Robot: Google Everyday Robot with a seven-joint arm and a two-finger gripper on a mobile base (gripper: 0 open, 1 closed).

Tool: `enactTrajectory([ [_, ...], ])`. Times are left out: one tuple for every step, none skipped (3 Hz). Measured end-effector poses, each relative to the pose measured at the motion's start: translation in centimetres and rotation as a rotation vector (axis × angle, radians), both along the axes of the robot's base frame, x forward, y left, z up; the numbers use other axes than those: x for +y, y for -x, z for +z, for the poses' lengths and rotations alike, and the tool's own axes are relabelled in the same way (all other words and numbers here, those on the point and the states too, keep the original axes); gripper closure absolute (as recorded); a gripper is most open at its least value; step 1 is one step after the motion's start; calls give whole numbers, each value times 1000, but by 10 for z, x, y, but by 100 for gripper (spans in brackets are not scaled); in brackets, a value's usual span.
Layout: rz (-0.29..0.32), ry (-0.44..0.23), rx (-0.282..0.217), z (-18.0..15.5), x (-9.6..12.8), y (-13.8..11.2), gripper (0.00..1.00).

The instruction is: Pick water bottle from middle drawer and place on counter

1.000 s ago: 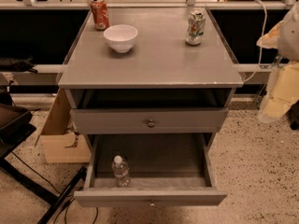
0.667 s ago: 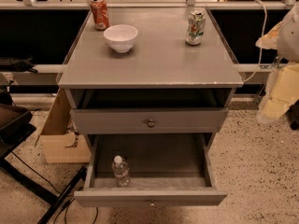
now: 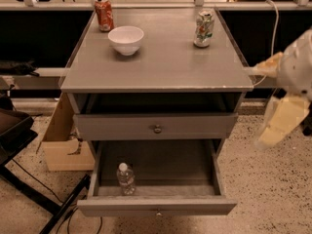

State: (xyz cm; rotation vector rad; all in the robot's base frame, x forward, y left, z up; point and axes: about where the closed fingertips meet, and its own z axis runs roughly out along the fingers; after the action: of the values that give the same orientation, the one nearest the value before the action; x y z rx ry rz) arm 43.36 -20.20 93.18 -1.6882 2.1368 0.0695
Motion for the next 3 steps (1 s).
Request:
enactTrajectory([
  [42,-176,20,-71,23,10,0],
  [86,-343,8,-131,54,13,0],
  [121,-478,2,-181,83,12,0],
])
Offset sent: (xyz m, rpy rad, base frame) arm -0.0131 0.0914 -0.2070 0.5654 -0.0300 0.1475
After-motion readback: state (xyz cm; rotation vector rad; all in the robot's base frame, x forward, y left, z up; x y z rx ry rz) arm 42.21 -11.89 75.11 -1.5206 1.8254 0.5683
